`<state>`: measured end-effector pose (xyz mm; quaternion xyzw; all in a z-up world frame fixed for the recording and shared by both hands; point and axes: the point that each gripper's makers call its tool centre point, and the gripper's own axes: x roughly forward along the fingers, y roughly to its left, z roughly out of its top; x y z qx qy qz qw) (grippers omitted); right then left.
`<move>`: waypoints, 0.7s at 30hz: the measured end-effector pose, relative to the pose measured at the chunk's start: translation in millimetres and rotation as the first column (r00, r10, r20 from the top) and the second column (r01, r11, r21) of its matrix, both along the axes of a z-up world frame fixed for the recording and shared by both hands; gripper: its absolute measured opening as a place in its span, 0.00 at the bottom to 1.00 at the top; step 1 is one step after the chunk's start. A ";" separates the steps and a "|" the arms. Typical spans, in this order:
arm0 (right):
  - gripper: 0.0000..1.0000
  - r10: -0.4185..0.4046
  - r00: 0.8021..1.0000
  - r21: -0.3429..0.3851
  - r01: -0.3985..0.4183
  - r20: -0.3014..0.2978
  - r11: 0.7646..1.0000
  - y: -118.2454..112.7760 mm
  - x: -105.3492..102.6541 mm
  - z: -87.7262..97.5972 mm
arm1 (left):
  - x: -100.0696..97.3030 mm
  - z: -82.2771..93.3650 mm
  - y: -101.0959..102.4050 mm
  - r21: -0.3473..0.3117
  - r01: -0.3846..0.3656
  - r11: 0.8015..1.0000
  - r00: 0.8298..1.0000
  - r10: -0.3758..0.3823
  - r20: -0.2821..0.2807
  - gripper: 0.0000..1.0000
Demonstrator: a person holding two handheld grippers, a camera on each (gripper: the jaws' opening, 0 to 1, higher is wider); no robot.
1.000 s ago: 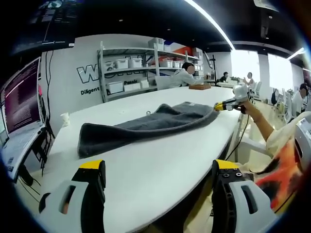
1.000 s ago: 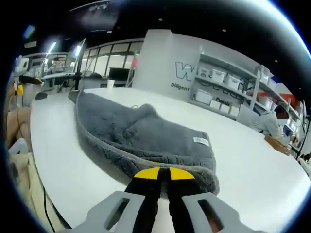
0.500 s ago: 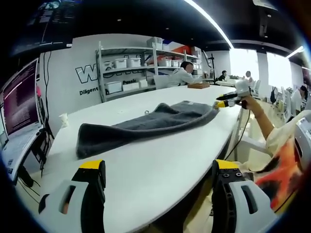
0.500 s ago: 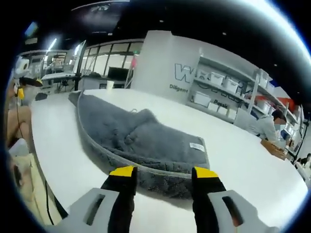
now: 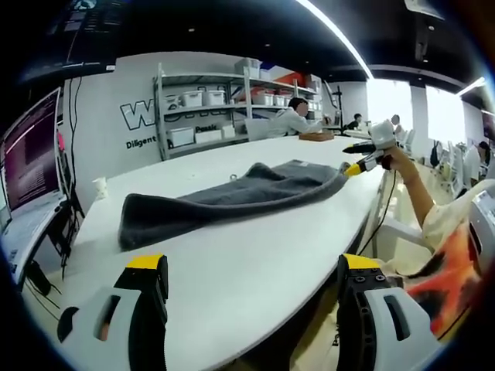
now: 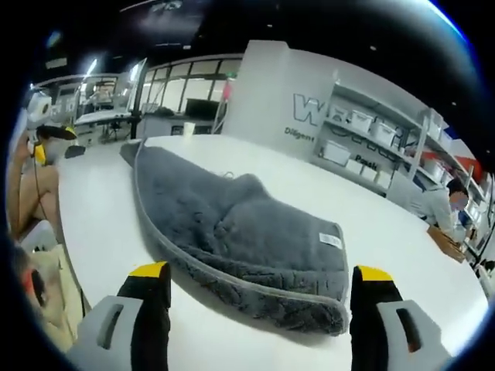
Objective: Open the folded towel by lifting each exposed corner and separating the folded layers until the towel lies flat within the target outline without major curled edges
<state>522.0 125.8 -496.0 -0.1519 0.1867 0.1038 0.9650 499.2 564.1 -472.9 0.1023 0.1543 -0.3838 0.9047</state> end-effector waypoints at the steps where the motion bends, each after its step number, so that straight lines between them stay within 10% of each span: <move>1: 0.99 0.003 1.000 -0.004 -0.003 0.014 1.000 2.3 -0.1 2.6 | -0.7 -0.2 -0.8 0.003 0.000 1.000 1.000 0.000 0.001 0.89; 21: 0.99 0.146 0.987 -0.044 -0.150 -0.067 0.988 46.2 -7.1 -23.1 | 4.2 -10.8 -15.2 0.042 -0.020 0.999 1.000 0.020 -0.004 0.89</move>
